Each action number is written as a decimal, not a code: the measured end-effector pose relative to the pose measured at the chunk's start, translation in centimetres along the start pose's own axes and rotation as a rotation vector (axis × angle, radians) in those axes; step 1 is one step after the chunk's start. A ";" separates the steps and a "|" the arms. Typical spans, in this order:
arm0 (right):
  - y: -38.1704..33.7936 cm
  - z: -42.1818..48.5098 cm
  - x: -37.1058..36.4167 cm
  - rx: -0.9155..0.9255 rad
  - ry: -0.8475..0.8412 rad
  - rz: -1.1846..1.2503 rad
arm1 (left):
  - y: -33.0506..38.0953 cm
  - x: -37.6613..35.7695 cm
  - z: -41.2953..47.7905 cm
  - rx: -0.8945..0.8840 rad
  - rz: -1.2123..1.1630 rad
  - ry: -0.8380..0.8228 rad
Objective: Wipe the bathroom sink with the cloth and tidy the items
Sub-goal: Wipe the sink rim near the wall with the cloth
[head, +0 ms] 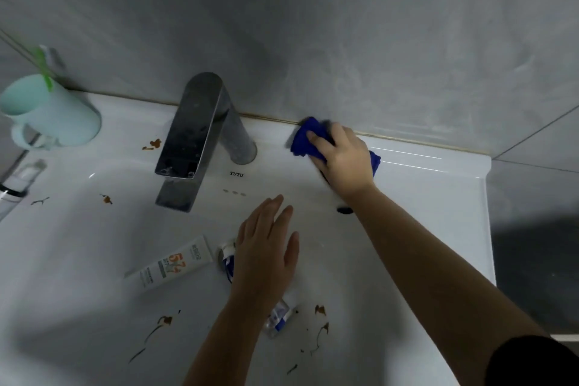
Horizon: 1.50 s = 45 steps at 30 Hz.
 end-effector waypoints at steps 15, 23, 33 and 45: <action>7.3 -16.1 14.4 -0.463 0.080 -0.139 | 5.4 -7.1 2.1 -0.248 -0.024 -0.197; 12.8 -8.4 11.4 -0.194 0.029 -0.137 | 5.4 -6.9 2.7 -0.297 -0.018 -0.238; 4.8 -16.3 13.7 0.019 -0.174 0.138 | 5.7 -1.9 -4.6 -0.112 -0.050 -0.287; 0.7 -20.2 15.8 -0.233 -0.051 0.045 | 6.0 3.3 -12.9 -0.142 -0.179 -0.303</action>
Point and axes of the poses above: each hand's wrist, its own z-axis towards the middle knuckle, its own x-axis out of the back of the hand, y = z × x, the point moved 3 cm from there along z, towards the middle knuckle, and after that the axes turned 13 degrees about y, right-handed, at the moved point
